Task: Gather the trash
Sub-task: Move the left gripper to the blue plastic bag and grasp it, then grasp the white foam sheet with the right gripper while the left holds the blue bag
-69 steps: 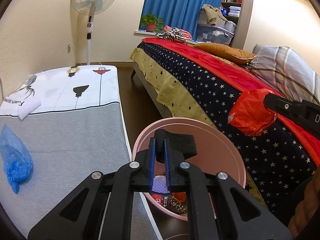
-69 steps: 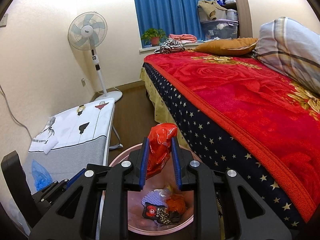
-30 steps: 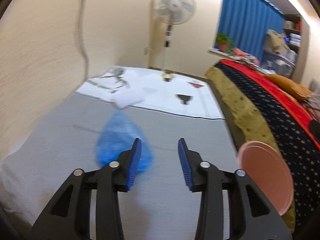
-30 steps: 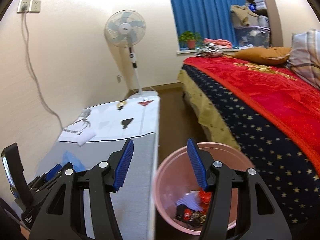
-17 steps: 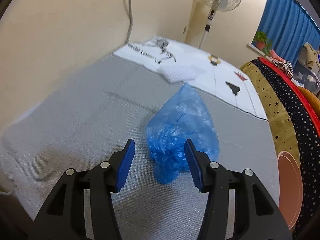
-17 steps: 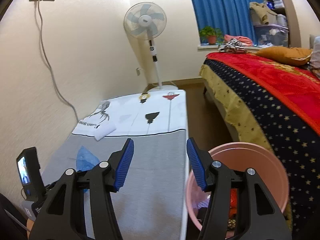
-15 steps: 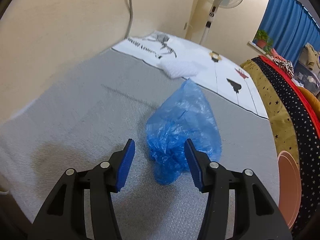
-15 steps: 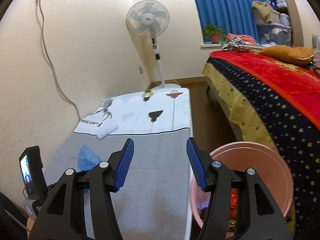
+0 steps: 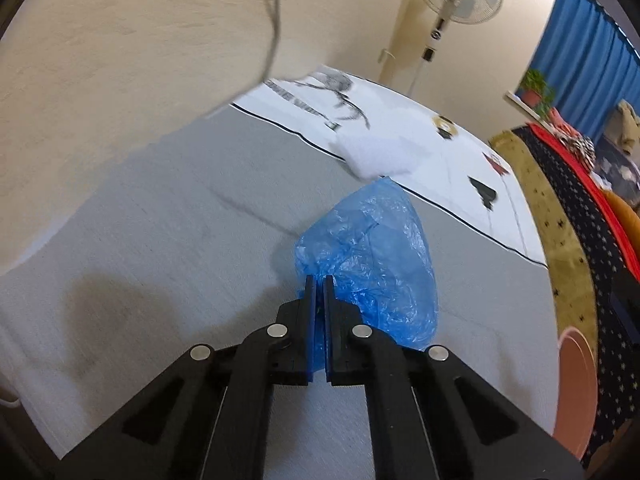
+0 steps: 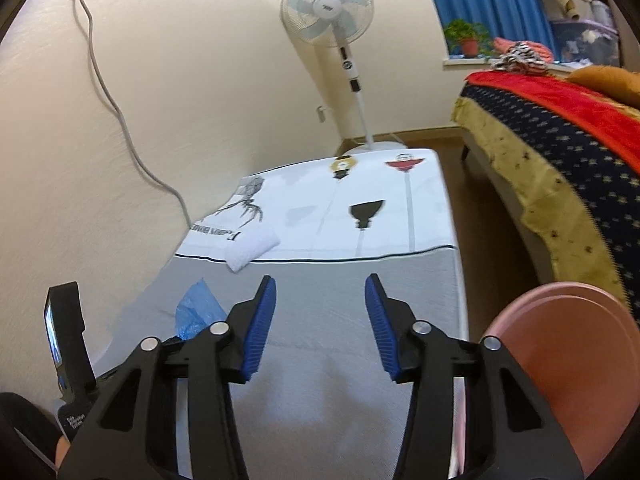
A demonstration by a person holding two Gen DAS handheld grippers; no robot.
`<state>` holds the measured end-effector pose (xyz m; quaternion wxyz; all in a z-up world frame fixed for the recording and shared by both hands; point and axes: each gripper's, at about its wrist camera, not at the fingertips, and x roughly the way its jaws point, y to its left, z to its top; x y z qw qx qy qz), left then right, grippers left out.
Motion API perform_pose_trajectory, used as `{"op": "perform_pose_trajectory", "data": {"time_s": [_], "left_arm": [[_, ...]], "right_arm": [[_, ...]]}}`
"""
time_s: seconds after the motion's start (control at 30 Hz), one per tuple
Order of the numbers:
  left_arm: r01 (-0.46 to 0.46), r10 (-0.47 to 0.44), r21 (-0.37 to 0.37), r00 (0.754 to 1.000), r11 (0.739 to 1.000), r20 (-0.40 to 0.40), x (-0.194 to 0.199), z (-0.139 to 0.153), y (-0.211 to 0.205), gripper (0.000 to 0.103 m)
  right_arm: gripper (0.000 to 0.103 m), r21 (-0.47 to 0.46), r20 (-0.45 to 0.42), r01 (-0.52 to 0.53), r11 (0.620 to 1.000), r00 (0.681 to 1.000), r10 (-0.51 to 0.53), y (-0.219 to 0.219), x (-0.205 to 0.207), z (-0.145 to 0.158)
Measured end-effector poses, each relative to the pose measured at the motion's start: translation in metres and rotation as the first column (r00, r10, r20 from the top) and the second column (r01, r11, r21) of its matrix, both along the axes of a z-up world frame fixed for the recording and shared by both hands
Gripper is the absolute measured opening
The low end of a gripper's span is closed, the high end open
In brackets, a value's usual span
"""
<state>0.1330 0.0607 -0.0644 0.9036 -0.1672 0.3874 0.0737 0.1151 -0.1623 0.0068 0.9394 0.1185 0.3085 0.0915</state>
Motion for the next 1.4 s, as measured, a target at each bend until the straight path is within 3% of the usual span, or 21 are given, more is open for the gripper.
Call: {"op": "perform_pose_trajectory", "data": {"time_s": [0.13,0.53,0.6,0.67,0.93,1.0,1.13,1.4], "left_arm": [[-0.038,0.038,0.006,0.999,0.999,0.001,0.006,-0.003,0.010,0.003],[-0.156,0.155,0.039,0.988,0.987,0.014,0.012,-0.007,0.026,0.003],[-0.181,0.180,0.041,0.983,0.983,0.021,0.012,-0.006,0.030,0.003],[-0.205,0.204,0.044,0.979,0.978,0.027,0.011,-0.006,0.033,0.003],[-0.240,0.239,0.036,0.971,0.970,0.019,0.014,-0.009,0.040,0.003],[-0.240,0.240,0.036,0.971,0.970,0.017,0.013,-0.010,0.040,0.003],[-0.243,0.243,0.030,0.970,0.970,0.012,0.011,-0.011,0.040,0.003],[-0.221,0.221,0.011,0.975,0.975,0.012,0.009,-0.009,0.035,0.003]], "right_arm": [[0.037,-0.015,0.000,-0.064,0.998,0.998,0.064,0.018,0.026,-0.005],[0.037,-0.048,-0.078,-0.241,0.969,0.969,0.237,0.082,0.128,-0.036],[0.043,-0.048,-0.091,-0.245,0.968,0.966,0.240,0.090,0.144,-0.043],[0.056,-0.036,-0.106,-0.234,0.971,0.967,0.229,0.095,0.161,-0.050],[0.056,-0.005,-0.182,-0.240,0.971,0.955,0.235,0.112,0.208,-0.075],[0.052,-0.003,-0.208,-0.246,0.969,0.948,0.240,0.115,0.214,-0.081],[0.011,0.011,-0.240,-0.247,0.969,0.940,0.242,0.114,0.215,-0.089],[0.006,0.067,-0.191,-0.177,0.982,0.964,0.186,0.077,0.172,-0.072]]}}
